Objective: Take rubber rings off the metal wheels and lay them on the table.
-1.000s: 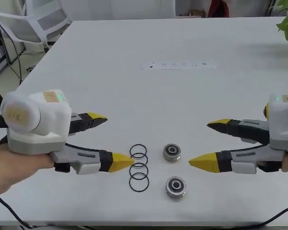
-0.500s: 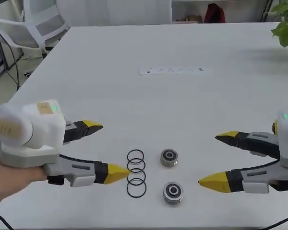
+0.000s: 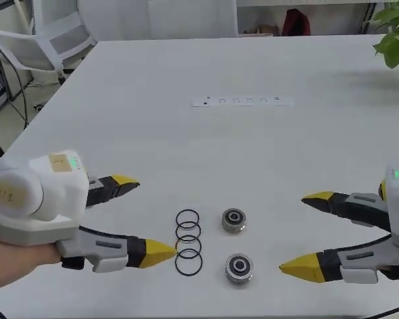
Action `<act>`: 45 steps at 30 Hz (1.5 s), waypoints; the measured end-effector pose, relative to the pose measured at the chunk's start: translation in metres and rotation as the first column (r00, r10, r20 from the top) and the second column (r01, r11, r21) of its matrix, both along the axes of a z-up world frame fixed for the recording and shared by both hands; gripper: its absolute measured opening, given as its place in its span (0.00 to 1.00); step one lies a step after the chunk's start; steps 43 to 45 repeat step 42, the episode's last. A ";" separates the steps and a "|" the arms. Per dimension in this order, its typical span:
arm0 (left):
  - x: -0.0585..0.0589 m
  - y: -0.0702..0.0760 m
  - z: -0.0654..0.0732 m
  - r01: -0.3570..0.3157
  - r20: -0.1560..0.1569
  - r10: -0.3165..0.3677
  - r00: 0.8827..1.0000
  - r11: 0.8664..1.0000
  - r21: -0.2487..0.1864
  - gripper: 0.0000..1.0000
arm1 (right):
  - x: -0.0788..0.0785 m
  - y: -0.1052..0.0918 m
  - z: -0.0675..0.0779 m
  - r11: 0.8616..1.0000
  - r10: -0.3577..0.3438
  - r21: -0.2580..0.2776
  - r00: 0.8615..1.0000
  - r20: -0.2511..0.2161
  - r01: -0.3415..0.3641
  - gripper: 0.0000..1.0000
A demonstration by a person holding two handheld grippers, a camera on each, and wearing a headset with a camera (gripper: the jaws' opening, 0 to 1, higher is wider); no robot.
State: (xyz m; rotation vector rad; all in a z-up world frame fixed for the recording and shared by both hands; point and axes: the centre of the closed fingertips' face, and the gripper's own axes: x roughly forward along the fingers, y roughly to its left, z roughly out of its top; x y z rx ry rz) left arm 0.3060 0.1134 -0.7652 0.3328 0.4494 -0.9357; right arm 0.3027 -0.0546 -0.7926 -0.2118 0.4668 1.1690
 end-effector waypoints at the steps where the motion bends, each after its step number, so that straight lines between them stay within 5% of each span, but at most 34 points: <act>1: 0.000 0.000 0.000 0.001 -0.001 -0.001 1.000 1.000 0.001 0.80 | 0.000 0.000 0.000 1.000 0.001 0.000 1.000 -0.001 -0.001 0.83; 45: 0.001 0.001 0.007 -0.009 0.011 0.009 1.000 1.000 -0.009 0.79 | -0.001 -0.006 -0.001 1.000 -0.013 0.001 1.000 0.001 0.013 0.83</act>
